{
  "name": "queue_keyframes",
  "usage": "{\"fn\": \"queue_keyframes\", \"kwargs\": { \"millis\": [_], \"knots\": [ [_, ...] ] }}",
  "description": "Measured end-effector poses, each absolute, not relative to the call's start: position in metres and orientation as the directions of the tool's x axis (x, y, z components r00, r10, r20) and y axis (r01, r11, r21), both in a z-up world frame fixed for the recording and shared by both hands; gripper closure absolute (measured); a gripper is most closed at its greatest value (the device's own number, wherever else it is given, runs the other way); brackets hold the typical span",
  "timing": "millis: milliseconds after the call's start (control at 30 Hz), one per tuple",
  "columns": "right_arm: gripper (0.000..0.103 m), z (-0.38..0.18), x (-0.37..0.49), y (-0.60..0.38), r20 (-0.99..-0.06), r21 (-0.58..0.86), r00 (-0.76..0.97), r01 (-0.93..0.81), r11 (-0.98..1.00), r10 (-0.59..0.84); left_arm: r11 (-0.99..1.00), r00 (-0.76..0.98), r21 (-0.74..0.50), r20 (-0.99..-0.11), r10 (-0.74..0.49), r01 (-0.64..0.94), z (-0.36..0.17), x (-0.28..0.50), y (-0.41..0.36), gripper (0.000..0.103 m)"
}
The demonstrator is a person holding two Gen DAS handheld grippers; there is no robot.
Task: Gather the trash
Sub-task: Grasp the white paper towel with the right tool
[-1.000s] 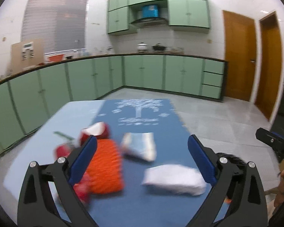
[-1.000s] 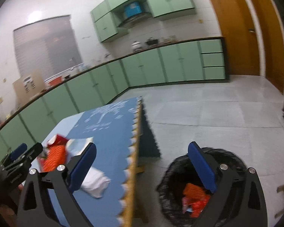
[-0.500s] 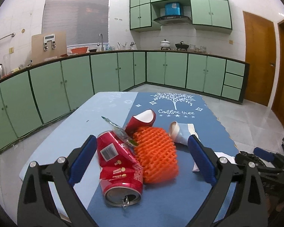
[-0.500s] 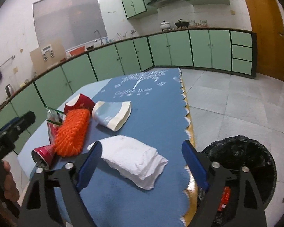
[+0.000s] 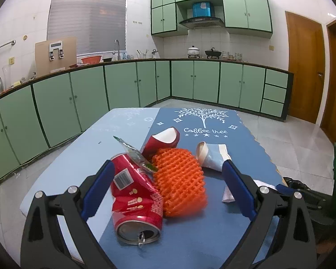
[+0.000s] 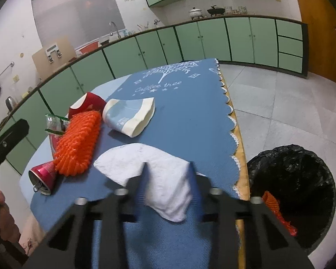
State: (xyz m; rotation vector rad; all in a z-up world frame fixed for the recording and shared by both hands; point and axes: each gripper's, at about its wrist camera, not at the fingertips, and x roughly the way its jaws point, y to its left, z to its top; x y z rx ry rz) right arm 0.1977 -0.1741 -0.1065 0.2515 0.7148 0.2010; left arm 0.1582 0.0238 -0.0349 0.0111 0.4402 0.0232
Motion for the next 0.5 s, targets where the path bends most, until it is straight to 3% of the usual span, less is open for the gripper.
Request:
{"fn": "queue_keyframes", "kwargs": {
  "millis": [67,367,433,500],
  "knots": [
    [0.097,-0.106,0.196,-0.177,-0.615,0.309,0.737,-0.102,0.946,0.281,1.0,0.905,0.018,-0.424,0.02,-0.013,-0.035,0.159,0.019,0.01],
    [0.1,-0.09,0.188,-0.185,-0.577,0.33,0.756,-0.132,0.935,0.31,1.0,0.903,0.027,-0.429,0.002,0.01,-0.037,0.161,0.006,0.01],
    [0.093,-0.09,0.188,-0.185,-0.588,0.326,0.747,-0.131,0.936,0.309,1.0,0.902,0.028,-0.431,0.005,0.008,-0.037,0.161,0.005,0.01],
    [0.069,-0.09,0.186,-0.184,-0.604,0.311,0.739,-0.127,0.942,0.299,1.0,0.902,0.026,-0.432,0.005,0.007,-0.037,0.161,0.005,0.01]
  ]
}}
